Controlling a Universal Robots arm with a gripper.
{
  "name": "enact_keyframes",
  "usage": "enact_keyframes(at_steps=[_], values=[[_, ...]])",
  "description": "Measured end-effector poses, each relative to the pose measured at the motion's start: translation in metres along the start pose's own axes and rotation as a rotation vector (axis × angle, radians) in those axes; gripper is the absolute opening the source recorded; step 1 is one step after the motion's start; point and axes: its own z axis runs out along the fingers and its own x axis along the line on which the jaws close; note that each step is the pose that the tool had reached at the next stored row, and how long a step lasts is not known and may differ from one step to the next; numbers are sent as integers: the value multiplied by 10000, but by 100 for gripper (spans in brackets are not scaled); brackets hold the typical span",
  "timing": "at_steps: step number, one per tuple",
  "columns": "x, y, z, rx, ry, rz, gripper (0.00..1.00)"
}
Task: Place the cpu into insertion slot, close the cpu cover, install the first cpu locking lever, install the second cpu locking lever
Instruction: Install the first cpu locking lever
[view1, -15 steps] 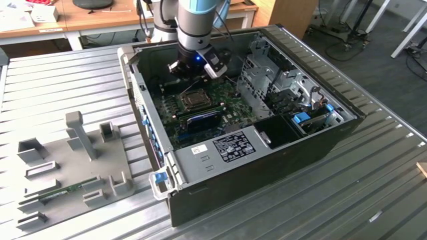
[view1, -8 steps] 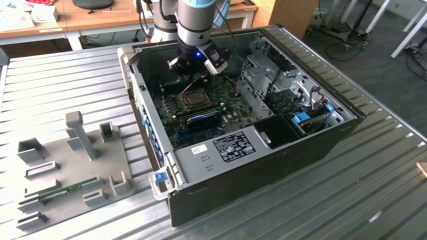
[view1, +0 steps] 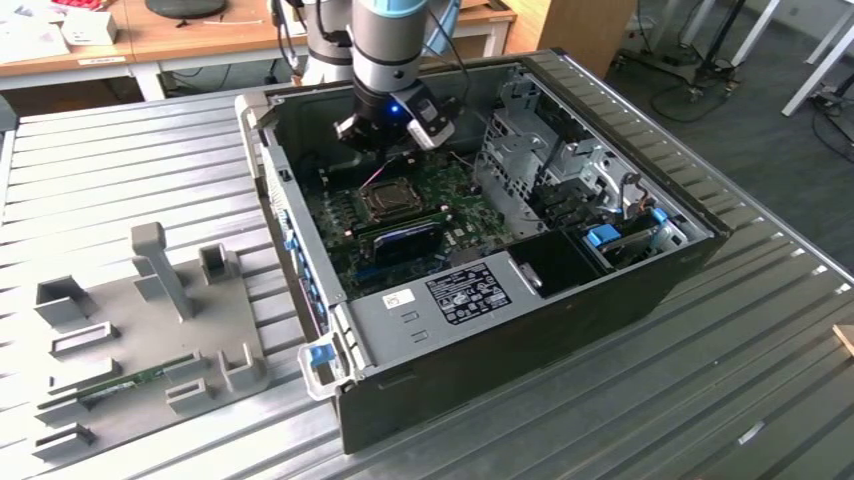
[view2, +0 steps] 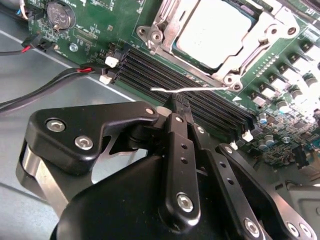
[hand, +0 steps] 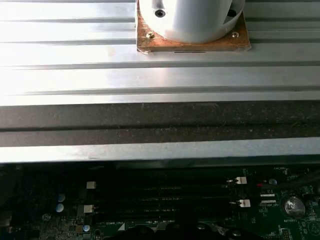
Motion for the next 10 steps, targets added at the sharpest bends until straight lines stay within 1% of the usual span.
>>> enact_keyframes(at_steps=[4,6,10], values=[[28,-14,-6,-16,-125,-116,11],[44,-31,-11,-21,-165,-150,11],[59,-61,-15,-29,-220,-193,11]])
